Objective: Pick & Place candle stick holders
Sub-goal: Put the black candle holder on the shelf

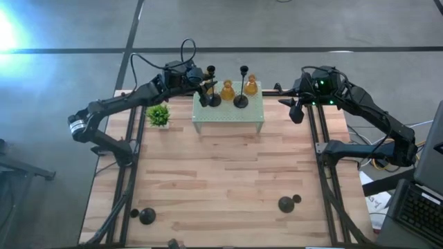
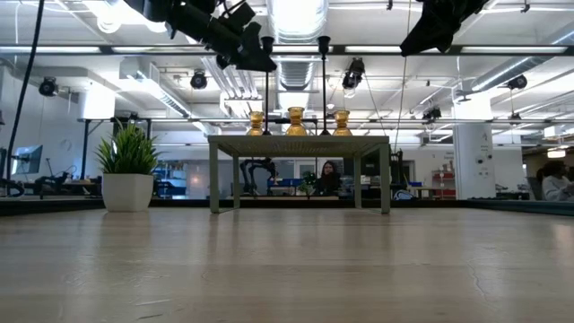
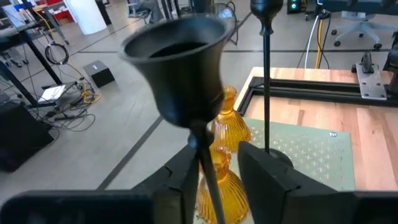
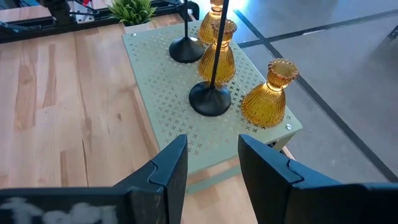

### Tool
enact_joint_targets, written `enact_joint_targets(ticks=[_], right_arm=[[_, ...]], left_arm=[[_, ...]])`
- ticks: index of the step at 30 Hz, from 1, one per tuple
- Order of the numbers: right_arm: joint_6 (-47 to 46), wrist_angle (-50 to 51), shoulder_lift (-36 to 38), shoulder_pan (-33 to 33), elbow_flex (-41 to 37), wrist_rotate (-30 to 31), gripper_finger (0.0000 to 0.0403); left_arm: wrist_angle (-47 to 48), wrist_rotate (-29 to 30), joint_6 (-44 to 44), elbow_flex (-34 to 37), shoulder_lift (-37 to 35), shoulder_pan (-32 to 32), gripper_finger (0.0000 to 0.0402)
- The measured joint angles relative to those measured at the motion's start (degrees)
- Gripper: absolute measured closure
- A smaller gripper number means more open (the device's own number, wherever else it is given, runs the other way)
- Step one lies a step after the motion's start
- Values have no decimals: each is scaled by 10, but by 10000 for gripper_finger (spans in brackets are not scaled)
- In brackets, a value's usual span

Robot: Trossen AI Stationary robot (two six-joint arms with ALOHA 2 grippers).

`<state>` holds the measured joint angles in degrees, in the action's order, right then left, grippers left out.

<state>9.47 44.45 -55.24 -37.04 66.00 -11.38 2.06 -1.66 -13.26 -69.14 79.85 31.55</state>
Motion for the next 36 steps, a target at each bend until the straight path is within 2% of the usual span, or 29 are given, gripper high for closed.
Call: enact_joint_targets(ticks=[10,18,29,36], right_arm=[[0,0,0,0,0,0,269],[0,0,0,0,0,0,278],[1,3,0,0,0,0,263],[0,11,0,0,0,0,259]], left_arm=[[-5,4,1,0,0,6,193],[26,13,0,0,-6,10,135],[142,6,-3,0,-73,10,126],[258,-51,8,1,-118,1,128]])
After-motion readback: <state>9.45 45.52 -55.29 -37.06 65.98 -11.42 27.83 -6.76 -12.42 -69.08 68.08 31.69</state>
